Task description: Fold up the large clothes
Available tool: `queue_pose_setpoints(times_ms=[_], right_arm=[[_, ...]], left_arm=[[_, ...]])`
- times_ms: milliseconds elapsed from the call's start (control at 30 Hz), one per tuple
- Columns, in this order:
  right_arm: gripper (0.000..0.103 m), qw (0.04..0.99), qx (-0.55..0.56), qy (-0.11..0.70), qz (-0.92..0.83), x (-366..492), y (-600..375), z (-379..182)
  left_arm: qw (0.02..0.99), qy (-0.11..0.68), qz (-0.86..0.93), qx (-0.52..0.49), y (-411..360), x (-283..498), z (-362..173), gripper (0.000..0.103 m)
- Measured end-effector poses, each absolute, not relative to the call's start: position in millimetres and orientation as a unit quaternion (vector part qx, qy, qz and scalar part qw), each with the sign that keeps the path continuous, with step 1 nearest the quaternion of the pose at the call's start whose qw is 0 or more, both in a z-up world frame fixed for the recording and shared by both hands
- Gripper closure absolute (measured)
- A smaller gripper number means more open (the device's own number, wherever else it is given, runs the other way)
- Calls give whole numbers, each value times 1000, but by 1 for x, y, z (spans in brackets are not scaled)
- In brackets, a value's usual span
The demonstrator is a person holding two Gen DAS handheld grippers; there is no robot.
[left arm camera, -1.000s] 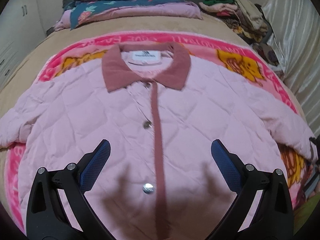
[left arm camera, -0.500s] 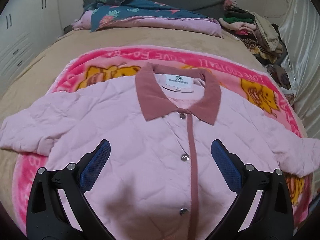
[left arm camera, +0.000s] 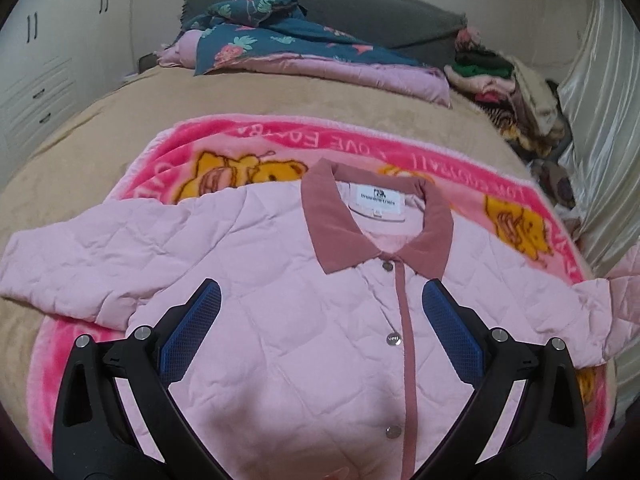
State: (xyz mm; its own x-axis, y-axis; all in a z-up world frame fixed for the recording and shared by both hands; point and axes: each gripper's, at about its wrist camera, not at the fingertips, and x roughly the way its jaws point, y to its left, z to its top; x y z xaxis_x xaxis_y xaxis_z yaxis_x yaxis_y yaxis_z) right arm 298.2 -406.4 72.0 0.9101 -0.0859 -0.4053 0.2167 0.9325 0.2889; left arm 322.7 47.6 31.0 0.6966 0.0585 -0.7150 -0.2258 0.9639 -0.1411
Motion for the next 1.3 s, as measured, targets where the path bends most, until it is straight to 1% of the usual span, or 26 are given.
queue_pose_setpoints(times_ms=[233,467,700,833,1167,1300], right_arm=[[82,969,149,193,-38,303,-362,89],[82,972,138,191,6,306,-319,103],[82,972,125,192,40,310,-283,108],[82,971,117,200,62,316,-256,108],[82,965,100,211,120,329,-193,96],[82,960,93,220,148,335,-160,86]], left_arm=[[912,375,82,-142,76,322,28,8],[916,358,113,-141,94,311,35,8],[921,352,97,-138,100,305,38,8],[925,343,84,-141,103,302,35,8],[917,357,76,-163,119,297,27,8],[911,357,81,-188,135,293,27,8]])
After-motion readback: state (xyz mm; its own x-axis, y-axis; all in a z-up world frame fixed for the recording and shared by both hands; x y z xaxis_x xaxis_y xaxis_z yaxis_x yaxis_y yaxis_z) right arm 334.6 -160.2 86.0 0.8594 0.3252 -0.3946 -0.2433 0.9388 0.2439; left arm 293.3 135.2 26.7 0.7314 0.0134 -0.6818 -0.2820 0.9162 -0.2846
